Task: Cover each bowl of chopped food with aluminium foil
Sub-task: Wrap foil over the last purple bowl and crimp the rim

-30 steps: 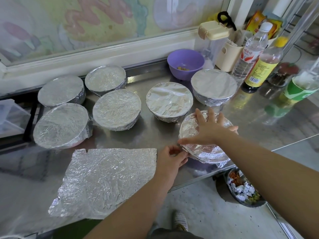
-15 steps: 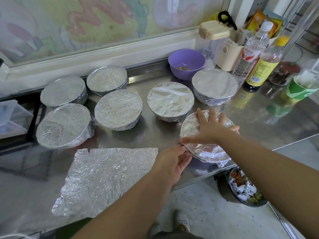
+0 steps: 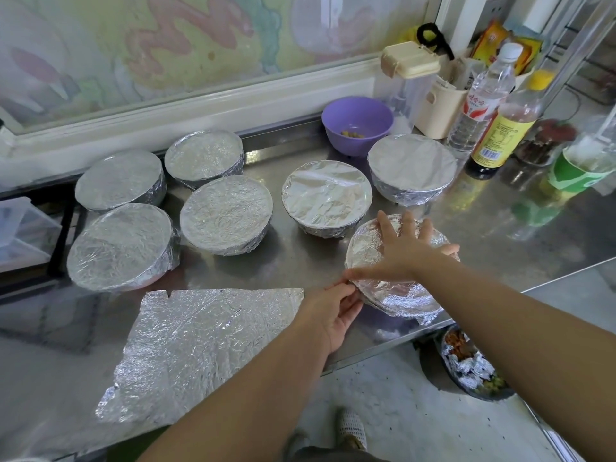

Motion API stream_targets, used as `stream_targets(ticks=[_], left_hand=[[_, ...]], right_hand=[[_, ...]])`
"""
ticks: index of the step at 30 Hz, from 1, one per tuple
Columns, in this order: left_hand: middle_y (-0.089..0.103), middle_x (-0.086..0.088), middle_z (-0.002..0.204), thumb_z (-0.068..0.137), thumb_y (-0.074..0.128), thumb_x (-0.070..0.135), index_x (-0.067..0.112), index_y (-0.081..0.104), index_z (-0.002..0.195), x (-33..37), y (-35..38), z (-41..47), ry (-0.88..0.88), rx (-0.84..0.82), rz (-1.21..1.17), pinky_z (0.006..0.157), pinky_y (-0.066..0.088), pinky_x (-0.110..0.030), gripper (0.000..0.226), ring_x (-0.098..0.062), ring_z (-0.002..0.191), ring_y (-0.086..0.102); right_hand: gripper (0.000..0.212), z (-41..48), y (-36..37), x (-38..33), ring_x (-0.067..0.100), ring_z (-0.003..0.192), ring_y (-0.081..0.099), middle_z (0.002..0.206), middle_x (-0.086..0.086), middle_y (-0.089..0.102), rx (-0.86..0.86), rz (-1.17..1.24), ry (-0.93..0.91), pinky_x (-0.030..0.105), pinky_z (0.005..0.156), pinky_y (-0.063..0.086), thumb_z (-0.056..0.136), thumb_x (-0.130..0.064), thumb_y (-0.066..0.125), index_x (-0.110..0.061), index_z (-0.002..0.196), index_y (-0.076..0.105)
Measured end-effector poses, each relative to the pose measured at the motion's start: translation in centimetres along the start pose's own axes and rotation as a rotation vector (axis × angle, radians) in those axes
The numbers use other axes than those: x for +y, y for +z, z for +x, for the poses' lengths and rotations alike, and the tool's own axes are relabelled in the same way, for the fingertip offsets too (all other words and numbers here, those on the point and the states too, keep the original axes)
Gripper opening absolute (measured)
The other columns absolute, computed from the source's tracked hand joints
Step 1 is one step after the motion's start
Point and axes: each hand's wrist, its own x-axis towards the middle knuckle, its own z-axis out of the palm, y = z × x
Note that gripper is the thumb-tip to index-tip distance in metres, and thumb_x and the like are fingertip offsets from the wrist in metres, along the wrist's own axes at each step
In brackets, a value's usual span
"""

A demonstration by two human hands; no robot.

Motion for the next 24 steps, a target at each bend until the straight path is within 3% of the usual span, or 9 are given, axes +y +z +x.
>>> stream_targets(ticks=[10,14,18,21,24], left_hand=[[0.072,-0.009,0.089,0.094,0.058,-0.008,0.003,0.068,0.097,-0.4,0.1,-0.6,0.113,0.004,0.063,0.093,0.055,-0.036,0.016,-0.015,0.082,0.069],[0.062,-0.011,0.085,0.094,0.050,-0.010,0.000,0.064,0.102,0.1,0.3,-0.3,0.095,-0.004,0.129,0.083,0.058,-0.036,0.019,-0.015,0.076,0.060],[0.056,-0.012,0.082,0.097,0.043,-0.009,-0.001,0.059,0.094,1.9,-0.1,-0.6,0.024,-0.071,0.193,0.079,0.056,-0.036,0.018,-0.018,0.074,0.057],[0.058,-0.018,0.091,0.097,0.044,-0.005,-0.007,0.060,0.100,3.5,-0.3,-1.0,0.004,-0.122,0.308,0.088,0.056,-0.038,0.016,-0.025,0.086,0.061],[0.062,-0.019,0.105,0.099,0.046,0.000,0.005,0.059,0.089,4.6,0.0,-1.1,0.041,-0.143,0.501,0.099,0.051,-0.040,0.017,-0.030,0.104,0.061]], right_hand=[[0.149,0.1,0.0,-0.1,0.042,0.151,-0.023,0.166,0.003,-0.029,0.010,-0.018,0.004,0.085,0.106,0.007,0.042,-0.107,0.048,-0.042,0.154,-0.026],[0.149,0.4,0.3,-0.1,0.043,0.151,-0.022,0.166,0.003,-0.027,0.028,-0.025,0.000,0.086,0.105,0.007,0.040,-0.108,0.046,-0.043,0.154,-0.025],[0.151,0.6,0.4,0.0,0.044,0.151,-0.022,0.166,0.004,-0.028,0.029,-0.036,0.002,0.087,0.104,0.008,0.036,-0.109,0.041,-0.042,0.153,-0.028],[0.154,0.9,0.6,-0.1,0.044,0.151,-0.022,0.166,0.004,-0.028,0.037,-0.042,0.006,0.087,0.103,0.008,0.031,-0.110,0.038,-0.042,0.152,-0.029],[0.152,0.9,0.7,0.0,0.045,0.150,-0.022,0.165,0.004,-0.029,0.039,-0.041,0.006,0.087,0.104,0.008,0.033,-0.108,0.038,-0.042,0.152,-0.029]])
